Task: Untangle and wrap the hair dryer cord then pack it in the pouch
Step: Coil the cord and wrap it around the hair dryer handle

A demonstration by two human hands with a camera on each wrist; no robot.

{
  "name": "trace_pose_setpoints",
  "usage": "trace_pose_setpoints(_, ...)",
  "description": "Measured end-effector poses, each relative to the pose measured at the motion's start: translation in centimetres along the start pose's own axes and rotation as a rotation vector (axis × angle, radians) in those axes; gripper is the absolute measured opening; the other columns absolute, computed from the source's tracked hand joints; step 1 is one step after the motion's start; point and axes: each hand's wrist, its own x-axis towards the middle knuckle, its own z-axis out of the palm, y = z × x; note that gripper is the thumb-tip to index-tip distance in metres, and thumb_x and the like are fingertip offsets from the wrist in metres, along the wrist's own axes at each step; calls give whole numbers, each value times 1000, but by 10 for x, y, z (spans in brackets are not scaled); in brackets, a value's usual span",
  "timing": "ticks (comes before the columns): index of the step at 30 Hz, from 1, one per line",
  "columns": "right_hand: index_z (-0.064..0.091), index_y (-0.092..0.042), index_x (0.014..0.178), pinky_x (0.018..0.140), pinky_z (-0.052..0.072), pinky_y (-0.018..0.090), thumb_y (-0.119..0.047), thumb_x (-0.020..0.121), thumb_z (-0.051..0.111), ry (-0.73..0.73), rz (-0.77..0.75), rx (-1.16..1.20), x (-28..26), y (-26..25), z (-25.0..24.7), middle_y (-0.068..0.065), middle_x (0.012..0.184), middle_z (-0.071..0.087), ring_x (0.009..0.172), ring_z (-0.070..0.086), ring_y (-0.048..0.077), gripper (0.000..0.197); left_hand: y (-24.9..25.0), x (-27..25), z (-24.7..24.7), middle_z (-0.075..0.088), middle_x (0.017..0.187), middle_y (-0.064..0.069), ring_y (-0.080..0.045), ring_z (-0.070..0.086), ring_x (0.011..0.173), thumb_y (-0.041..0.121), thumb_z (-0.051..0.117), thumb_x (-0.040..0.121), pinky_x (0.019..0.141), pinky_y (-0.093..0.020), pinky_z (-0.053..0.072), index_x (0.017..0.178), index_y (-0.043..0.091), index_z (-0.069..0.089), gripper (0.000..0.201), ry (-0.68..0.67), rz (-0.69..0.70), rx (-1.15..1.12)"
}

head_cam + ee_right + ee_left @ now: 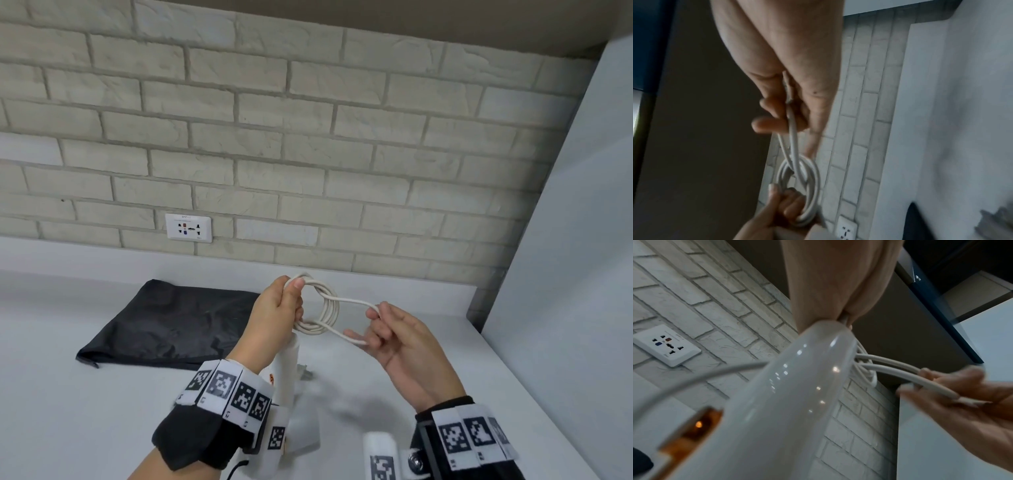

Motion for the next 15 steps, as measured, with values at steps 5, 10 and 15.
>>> trace_pose_setpoints(5, 64, -1, 77, 44, 35, 18, -11, 80, 61, 54, -163, -452, -5, -3, -10, -9, 43, 37, 42, 31, 8, 11, -5, 0, 0, 40, 60, -1, -6, 40, 50, 25, 38, 97, 45, -9, 34, 68, 12, 41, 32, 9, 40, 62)
trace_pose_setpoints(10, 57, -17, 56, 52, 36, 19, -25, 81, 66, 148, -329, -956, -3, -8, -29, -9, 41, 34, 48, 33, 10, 28, -11, -1, 2, 42, 63, -2, -14, 39, 59, 29, 38, 96, 53, -17, 35, 69, 17, 42, 29, 28, 98, 148)
trace_pose_setpoints(15, 59, -12, 66, 56, 48, 26, -24, 81, 64, 85, -193, -502, -5, -9, -47, -5, 47, 38, 43, 36, 10, 20, -10, 1, 0, 44, 64, -2, -11, 40, 57, 27, 38, 97, 45, -7, 33, 72, 10, 45, 30, 65, 47, 98)
